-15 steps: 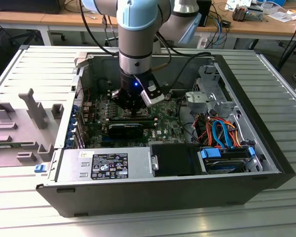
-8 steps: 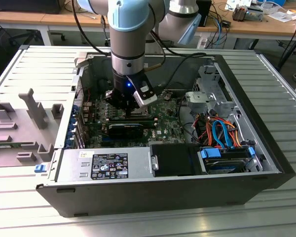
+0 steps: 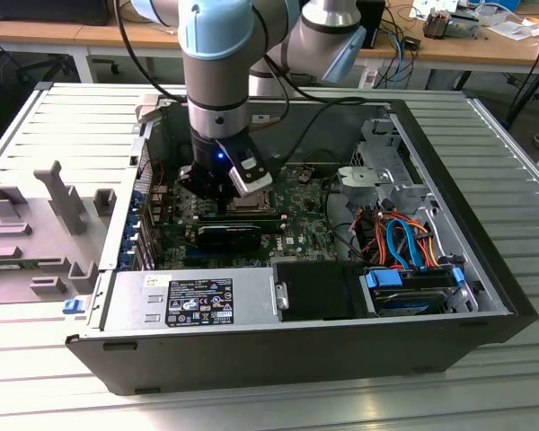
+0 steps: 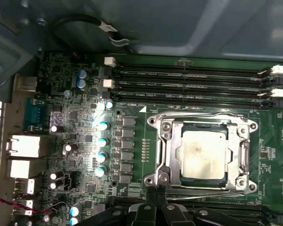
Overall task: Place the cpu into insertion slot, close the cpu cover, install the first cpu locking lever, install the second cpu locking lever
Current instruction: 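Install the second cpu locking lever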
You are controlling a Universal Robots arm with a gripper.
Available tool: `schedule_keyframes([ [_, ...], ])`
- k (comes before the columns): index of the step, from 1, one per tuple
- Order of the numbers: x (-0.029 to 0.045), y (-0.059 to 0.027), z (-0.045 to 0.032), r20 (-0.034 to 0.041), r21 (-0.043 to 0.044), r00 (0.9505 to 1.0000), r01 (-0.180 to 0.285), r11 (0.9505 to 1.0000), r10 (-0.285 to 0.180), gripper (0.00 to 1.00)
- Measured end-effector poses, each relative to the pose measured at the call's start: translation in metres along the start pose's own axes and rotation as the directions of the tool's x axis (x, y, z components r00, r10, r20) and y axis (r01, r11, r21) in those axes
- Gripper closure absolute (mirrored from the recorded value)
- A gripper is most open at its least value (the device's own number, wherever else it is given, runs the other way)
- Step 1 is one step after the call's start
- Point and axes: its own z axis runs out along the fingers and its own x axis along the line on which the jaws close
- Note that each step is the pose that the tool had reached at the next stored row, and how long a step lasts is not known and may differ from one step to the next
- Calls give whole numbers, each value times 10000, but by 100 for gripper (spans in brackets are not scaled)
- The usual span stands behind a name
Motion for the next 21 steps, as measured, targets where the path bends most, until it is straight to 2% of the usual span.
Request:
schedule_keyframes([
  [4,34,1,17,-9,-50,9994,332,9994,-332,89],
  [8,43,2,32,-24,-58,9972,743,9972,-743,89],
  [16,38,63,51,-33,-78,9939,1101,9939,-1101,89],
  [21,39,63,89,-9,-217,9934,1146,9932,-1146,89],
])
